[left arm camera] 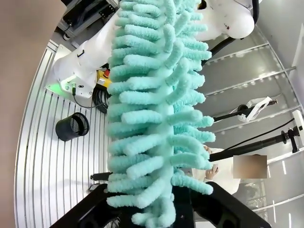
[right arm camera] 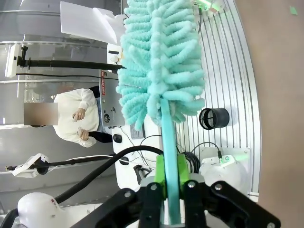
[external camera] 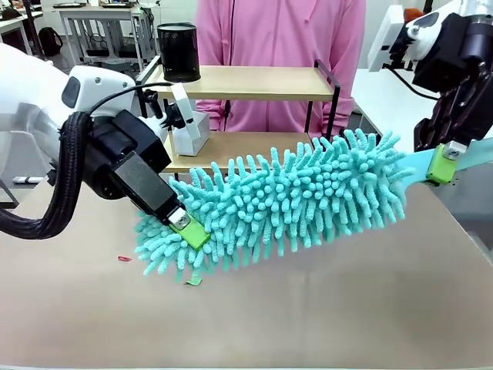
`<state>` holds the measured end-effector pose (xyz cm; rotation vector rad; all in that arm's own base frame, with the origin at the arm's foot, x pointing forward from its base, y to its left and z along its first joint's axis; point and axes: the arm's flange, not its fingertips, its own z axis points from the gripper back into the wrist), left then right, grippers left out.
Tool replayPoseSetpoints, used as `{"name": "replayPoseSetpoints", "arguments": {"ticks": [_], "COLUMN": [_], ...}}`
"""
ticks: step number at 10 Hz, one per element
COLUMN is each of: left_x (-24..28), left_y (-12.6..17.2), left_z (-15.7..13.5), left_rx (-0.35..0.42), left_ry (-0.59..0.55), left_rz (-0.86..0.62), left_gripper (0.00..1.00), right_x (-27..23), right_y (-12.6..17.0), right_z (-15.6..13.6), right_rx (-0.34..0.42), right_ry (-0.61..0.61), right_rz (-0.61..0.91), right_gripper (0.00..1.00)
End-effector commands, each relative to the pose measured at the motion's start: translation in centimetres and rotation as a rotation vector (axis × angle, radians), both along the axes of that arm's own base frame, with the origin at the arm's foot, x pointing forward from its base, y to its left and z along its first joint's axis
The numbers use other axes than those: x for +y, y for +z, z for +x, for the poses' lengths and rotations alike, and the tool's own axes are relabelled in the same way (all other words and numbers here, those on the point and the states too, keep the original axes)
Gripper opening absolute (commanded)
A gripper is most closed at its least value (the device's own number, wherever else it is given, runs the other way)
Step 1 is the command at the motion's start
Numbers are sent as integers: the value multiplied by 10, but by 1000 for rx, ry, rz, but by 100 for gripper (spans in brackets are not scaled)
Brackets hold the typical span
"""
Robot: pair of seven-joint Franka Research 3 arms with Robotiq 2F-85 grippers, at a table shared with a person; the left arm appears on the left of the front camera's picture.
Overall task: Clean the shelf.
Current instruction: Hand the Duster back to the human.
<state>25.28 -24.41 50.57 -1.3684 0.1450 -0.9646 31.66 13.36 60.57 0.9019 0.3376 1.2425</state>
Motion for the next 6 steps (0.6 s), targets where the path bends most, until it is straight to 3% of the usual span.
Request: {"name": "replayPoseSetpoints", "arguments": {"ticks": [1,2,3,4,5,6], "left_x": [2,2,2,3,3,3], "left_y": [-1,-1,-1,-2,-3,-4], "left_z": [-3,-3,-3,-3,-3,-4], "left_rx": [-17,-25,-30,-36,-31,-32], "left_ry": [17,9,1,-18,-22,-25], "left_rz": [-27,-22,-11,12,19,24], "left_gripper": [0,0,0,0,0,0], "right_x": [-1,-2,-4,-8,-11,-16], "right_y": [0,0,2,2,2,0], "right_z": [-4,-4,-4,-3,-1,3], "right_rx": [2,4,-1,-4,-18,-25], "right_ry": [-14,-22,-45,-76,-132,-227], "right_rz": [17,33,63,97,127,160], "right_gripper": [13,72,72,100,75,100]}}
